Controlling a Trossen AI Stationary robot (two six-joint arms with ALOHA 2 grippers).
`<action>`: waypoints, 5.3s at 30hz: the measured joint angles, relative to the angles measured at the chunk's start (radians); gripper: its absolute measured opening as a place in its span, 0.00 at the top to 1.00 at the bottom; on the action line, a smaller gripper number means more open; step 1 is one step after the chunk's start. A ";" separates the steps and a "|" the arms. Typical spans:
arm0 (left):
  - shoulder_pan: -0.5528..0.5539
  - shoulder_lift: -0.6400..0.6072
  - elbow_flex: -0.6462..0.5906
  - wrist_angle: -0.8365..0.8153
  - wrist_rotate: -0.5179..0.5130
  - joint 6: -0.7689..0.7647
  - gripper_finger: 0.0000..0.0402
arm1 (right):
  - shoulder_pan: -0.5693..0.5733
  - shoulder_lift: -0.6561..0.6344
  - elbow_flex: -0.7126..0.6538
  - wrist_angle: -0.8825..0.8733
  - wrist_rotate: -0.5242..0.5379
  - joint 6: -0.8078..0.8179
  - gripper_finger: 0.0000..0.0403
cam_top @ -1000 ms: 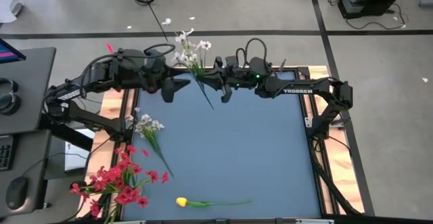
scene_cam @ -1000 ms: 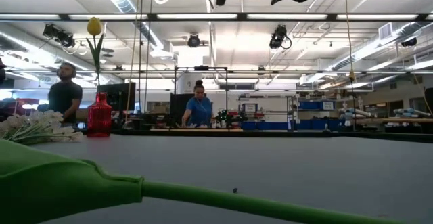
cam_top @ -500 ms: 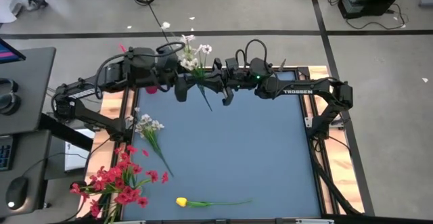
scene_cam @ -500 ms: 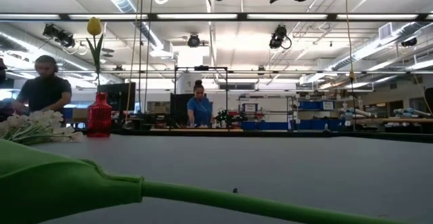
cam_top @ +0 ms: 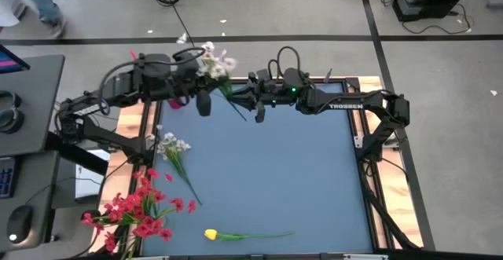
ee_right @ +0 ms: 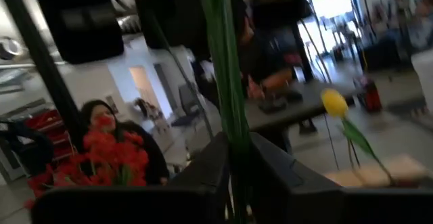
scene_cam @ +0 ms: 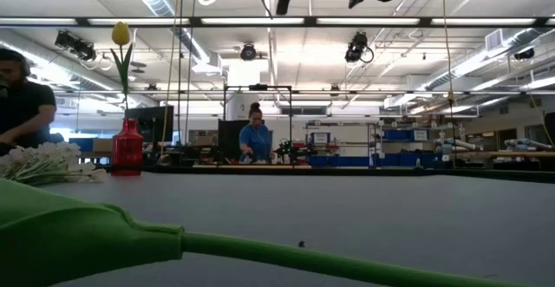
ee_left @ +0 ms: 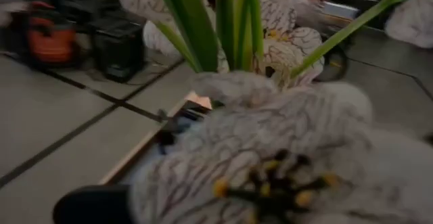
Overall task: Sort flowers into vase by color
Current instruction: Put the right white flowers into the pink vase
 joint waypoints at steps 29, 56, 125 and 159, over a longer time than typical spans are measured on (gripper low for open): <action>0.734 -0.123 -0.071 -0.381 -0.178 0.101 0.98 | -0.025 0.001 -0.001 -0.177 0.028 0.052 0.65; 0.725 -0.176 -0.231 -0.168 -0.209 0.019 0.97 | -0.040 0.001 -0.001 -0.210 -0.007 0.000 0.65; 0.727 -0.277 -0.399 -0.184 -0.217 0.084 0.97 | -0.086 0.009 -0.001 -0.259 -0.112 -0.016 0.65; 0.686 -0.284 -0.375 -0.196 -0.303 0.236 0.97 | -0.112 0.009 -0.001 -0.311 -0.138 -0.015 0.65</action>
